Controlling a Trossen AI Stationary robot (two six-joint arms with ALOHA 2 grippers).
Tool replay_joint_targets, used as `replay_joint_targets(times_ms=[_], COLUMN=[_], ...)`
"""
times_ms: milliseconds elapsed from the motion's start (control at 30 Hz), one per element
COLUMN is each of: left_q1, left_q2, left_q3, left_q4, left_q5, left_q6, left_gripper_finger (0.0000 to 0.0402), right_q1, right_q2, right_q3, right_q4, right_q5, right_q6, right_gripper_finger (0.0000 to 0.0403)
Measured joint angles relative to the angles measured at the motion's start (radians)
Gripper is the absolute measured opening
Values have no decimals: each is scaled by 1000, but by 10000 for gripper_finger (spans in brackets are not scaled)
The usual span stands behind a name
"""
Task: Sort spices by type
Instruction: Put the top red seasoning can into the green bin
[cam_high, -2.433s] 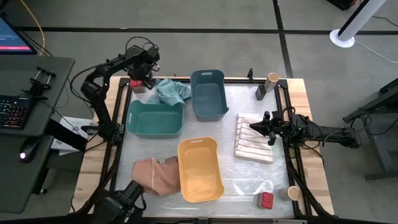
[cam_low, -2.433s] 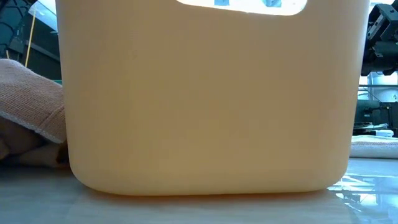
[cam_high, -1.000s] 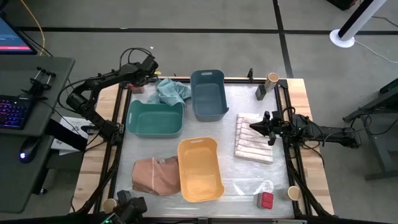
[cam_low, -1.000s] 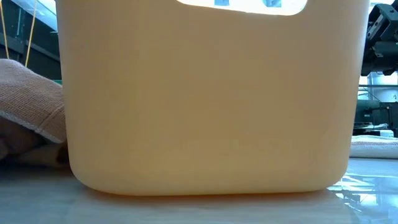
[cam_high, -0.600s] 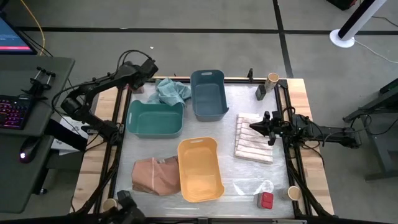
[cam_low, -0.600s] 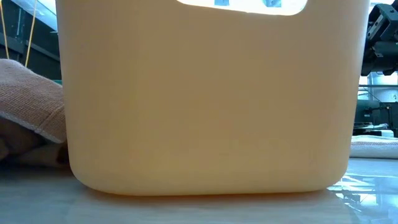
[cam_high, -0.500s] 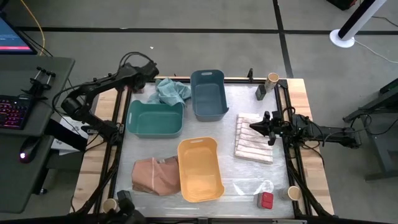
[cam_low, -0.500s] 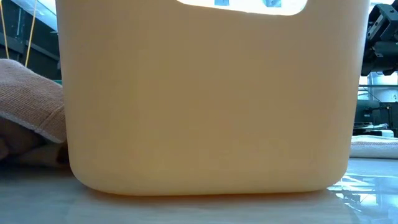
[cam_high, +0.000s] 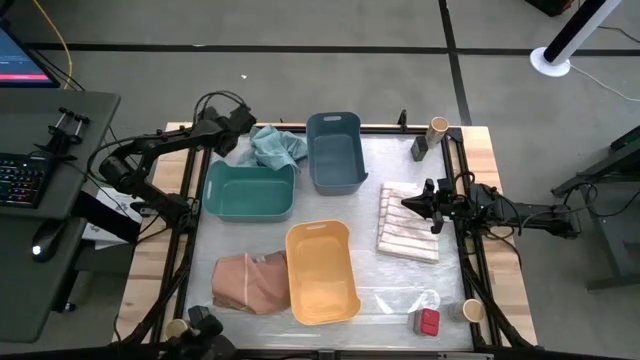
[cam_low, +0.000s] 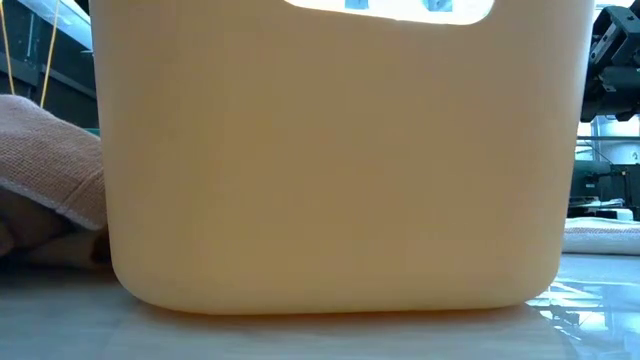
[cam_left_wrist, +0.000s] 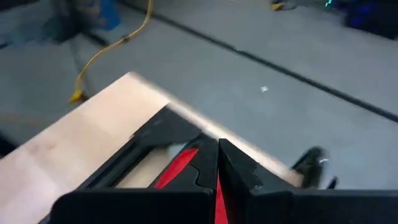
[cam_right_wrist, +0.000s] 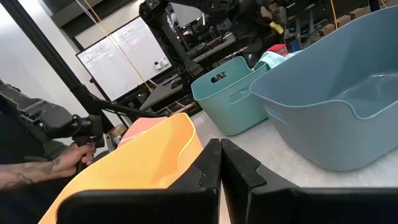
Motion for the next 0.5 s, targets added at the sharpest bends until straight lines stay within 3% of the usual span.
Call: replay_joint_targets(times_ms=[500], left_q1=[-8], left_q2=[102], left_q3=[-12], left_q4=[-36], left_q5=[-116], left_q6=[5], left_gripper_finger=[0], right_q1=[0], right_q2=[0], right_q3=[0], right_q4=[0], right_q5=[0], right_q6=[0], right_gripper_finger=[1])
